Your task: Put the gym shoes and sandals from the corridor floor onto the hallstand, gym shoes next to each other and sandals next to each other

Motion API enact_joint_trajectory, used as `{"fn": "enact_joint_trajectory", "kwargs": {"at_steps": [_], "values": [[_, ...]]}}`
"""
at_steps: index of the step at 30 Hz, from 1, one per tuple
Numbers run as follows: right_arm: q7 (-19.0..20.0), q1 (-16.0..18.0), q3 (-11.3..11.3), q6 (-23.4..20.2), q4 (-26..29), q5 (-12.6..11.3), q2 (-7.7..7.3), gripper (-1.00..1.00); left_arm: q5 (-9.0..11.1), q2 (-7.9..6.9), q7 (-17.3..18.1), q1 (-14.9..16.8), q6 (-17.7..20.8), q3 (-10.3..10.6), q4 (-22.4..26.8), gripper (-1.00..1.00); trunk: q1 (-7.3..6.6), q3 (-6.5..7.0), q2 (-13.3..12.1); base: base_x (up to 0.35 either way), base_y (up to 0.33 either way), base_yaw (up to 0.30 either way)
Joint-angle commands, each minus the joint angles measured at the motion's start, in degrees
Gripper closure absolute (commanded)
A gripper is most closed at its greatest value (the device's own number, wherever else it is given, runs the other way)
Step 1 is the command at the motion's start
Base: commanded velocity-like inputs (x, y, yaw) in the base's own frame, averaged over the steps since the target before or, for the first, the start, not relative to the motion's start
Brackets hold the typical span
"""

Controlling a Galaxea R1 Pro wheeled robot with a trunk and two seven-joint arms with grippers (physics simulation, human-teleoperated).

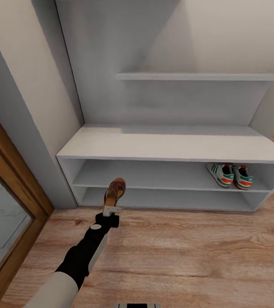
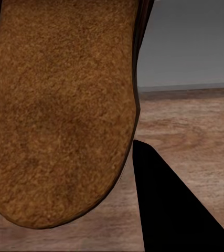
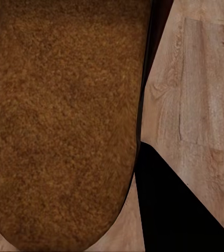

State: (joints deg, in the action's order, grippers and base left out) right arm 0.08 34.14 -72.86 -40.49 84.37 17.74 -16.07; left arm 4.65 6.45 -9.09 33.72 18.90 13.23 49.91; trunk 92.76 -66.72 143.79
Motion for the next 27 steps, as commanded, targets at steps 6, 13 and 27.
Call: {"fn": "enact_joint_trajectory", "kwargs": {"at_steps": [6, 13, 27], "values": [[0.0, 0.0, 0.0, -0.3, 0.0, 4.2, -0.01, 1.0, 0.3, -0.04, -0.4, 0.0, 0.3, 0.2, 0.1, 1.0, 0.02, -0.05, 0.0, 0.126, 0.0, -0.005], [0.0, 0.0, 0.0, -0.3, 0.0, 4.7, -0.01, 1.0, 0.3, -0.04, -0.4, 0.0, 0.3, 0.2, 0.0, 1.0, 0.02, -0.05, 0.0, 0.051, 0.0, 0.0], [0.0, 0.0, 0.0, -0.3, 0.0, 4.8, -0.01, 1.0, 0.3, -0.04, -0.4, 0.0, 0.3, 0.3, 0.1, 1.0, 0.02, -0.05, 0.0, 0.131, 0.0, 0.0]]}}
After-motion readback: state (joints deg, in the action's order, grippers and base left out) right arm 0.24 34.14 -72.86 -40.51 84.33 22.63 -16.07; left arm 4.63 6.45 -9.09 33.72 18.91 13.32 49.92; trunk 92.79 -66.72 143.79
